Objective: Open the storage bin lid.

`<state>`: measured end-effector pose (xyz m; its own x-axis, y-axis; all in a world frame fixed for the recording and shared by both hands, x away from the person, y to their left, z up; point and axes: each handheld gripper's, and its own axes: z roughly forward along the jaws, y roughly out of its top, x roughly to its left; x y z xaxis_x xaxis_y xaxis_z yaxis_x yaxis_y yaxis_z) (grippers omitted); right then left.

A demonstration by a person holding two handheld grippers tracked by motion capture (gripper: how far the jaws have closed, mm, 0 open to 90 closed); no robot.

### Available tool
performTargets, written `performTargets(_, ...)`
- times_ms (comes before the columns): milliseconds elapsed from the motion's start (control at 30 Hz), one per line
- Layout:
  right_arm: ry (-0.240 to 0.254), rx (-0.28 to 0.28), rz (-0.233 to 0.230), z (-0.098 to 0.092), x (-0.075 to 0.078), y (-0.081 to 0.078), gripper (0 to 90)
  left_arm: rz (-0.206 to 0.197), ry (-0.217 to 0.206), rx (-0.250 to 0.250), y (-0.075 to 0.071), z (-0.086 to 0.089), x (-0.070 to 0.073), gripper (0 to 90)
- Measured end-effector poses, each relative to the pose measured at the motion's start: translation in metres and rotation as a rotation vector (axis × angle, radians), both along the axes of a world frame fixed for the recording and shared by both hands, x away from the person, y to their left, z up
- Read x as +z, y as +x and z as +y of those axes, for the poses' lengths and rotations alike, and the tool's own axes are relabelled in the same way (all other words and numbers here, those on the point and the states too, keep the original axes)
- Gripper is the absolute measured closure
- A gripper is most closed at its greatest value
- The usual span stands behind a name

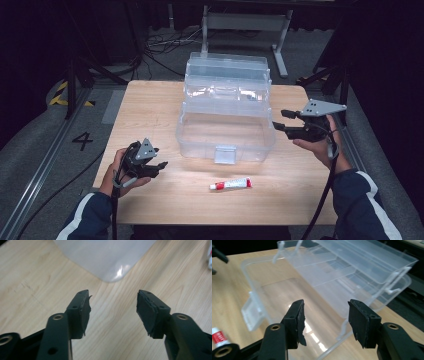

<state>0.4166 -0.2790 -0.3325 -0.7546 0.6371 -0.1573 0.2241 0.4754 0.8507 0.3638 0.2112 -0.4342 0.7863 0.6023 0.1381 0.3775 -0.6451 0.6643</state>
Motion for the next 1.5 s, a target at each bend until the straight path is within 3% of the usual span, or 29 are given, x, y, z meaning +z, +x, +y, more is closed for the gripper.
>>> performTargets(233, -0.043, 0.075, 0.016, 0.015, -0.014, -0.026, 45.7, 0.045, -0.016, 0.008, -0.005, 0.010, -0.015, 27.9)
performTargets(600, -0.119, 0.202, 0.078, 0.045, -0.040, -0.050, 43.9, 0.095, -0.039, 0.024, -0.021, 0.027, -0.034, 22.1)
performTargets(700, -0.141, 0.237, 0.090, 0.055, -0.047, -0.057, 43.9, 0.105, -0.028, 0.021, -0.024, 0.029, -0.038, 22.0)
performTargets(800, -0.176, 0.290, 0.128, 0.070, -0.060, -0.064, 43.9, 0.114, -0.028, 0.022, -0.024, 0.031, -0.041, 21.7)
performTargets(1100, -0.300, 0.402, 0.220, 0.102, -0.090, -0.067, 44.4, 0.136, -0.018, 0.022, -0.028, 0.031, -0.050, 20.6)
performTargets(1233, -0.350, 0.432, 0.250, 0.112, -0.097, -0.065, 47.5, 0.162, -0.077, 0.038, -0.025, 0.032, -0.057, 18.0)
performTargets(1333, -0.364, 0.450, 0.262, 0.116, -0.099, -0.065, 48.8, 0.149, -0.092, 0.036, -0.025, 0.033, -0.059, 15.5)
performTargets(1500, -0.437, 0.484, 0.286, 0.128, -0.102, -0.061, 53.0, 0.128, -0.120, 0.034, -0.026, 0.036, -0.062, 15.1)
